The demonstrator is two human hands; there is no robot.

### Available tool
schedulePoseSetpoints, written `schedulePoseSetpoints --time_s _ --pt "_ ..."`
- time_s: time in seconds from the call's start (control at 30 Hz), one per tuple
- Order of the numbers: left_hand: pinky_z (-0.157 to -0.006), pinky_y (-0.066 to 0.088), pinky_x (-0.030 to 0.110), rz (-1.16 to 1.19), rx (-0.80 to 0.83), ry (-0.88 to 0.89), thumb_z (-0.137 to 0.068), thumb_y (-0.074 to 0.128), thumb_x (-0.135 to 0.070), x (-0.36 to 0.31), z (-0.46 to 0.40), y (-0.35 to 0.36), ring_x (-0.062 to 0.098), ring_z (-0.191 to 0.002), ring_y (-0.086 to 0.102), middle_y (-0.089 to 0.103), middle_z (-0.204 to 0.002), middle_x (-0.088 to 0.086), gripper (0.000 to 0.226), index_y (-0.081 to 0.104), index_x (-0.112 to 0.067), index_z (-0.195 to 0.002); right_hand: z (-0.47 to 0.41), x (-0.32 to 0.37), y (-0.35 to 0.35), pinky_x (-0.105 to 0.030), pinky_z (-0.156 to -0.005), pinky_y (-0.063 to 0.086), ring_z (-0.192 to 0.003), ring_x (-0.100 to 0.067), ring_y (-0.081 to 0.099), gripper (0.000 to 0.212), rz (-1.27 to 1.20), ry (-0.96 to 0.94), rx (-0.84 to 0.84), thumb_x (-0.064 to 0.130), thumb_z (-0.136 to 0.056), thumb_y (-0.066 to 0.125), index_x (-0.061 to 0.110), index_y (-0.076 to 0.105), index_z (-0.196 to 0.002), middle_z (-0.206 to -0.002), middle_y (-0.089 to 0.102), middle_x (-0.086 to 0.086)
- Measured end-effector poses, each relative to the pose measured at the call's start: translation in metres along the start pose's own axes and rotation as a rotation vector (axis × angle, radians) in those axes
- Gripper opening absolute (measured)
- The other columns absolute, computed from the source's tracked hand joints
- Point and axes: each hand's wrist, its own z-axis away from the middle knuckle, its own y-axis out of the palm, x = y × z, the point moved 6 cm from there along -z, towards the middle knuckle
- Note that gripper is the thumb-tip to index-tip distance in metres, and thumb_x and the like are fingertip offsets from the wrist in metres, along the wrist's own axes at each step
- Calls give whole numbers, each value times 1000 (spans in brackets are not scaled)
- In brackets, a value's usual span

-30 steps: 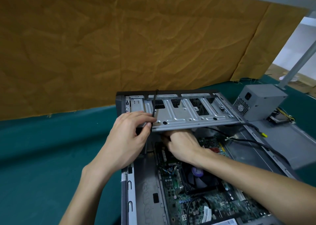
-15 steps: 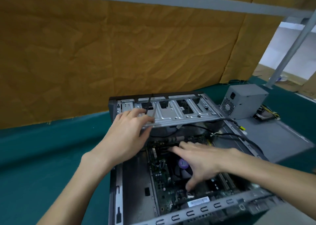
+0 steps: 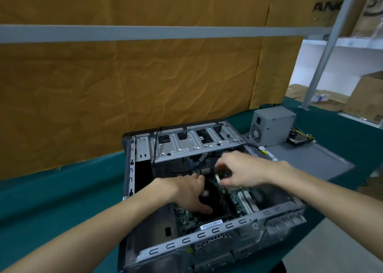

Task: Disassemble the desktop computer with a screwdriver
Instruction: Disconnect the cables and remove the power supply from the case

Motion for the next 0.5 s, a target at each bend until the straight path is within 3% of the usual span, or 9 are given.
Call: schedulePoseSetpoints --time_s 0.07,0.13,0.2,0.27,0.37,0.5 --pt "-98 45 42 -50 -17 -11 -84 58 -74 -10 -8 1 33 -128 48 41 -143 12 88 37 -9 -139 16 -15 -24 -40 -92 50 -108 -21 61 29 105 28 -277 41 -92 64 25 67 -116 -114 67 2" --pt "-100 42 47 -77 -39 -23 -86 54 -76 -18 -11 5 36 -130 45 40 -143 14 87 37 -8 -136 27 -29 -29 -40 -96 43 -114 -26 54 35 243 148 -440 40 -95 59 22 59 -126 -119 59 -3" --pt "-100 43 49 -150 -108 -13 -90 45 -77 -22 -11 7 37 -127 47 44 -137 16 84 37 -6 -134 36 -54 -13 -44 -95 43 -117 -33 52 54 235 384 -394 46 -97 56 20 40 -142 -129 51 -11" --pt "-102 45 50 -213 -166 5 -93 35 -76 -21 -8 7 37 -124 49 45 -138 19 84 36 -4 -136 42 -75 6 -46 -89 50 -108 -35 59 59 -21 499 -317 49 -101 50 24 26 -148 -123 57 -15" --pt "-113 38 49 -210 -187 -3 -95 24 -75 -13 -2 4 38 -138 41 34 -153 25 95 23 1 -152 44 -90 10 -47 -86 53 -100 -28 61 56 -315 493 -342 57 -101 45 27 30 -145 -108 65 -10" --pt "-119 33 47 -179 -210 -7 -94 19 -77 -4 2 -3 35 -146 33 23 -160 26 101 10 1 -157 42 -99 12 -47 -98 48 -113 -28 57 62 -425 509 -286 64 -97 47 27 30 -144 -129 58 -13"
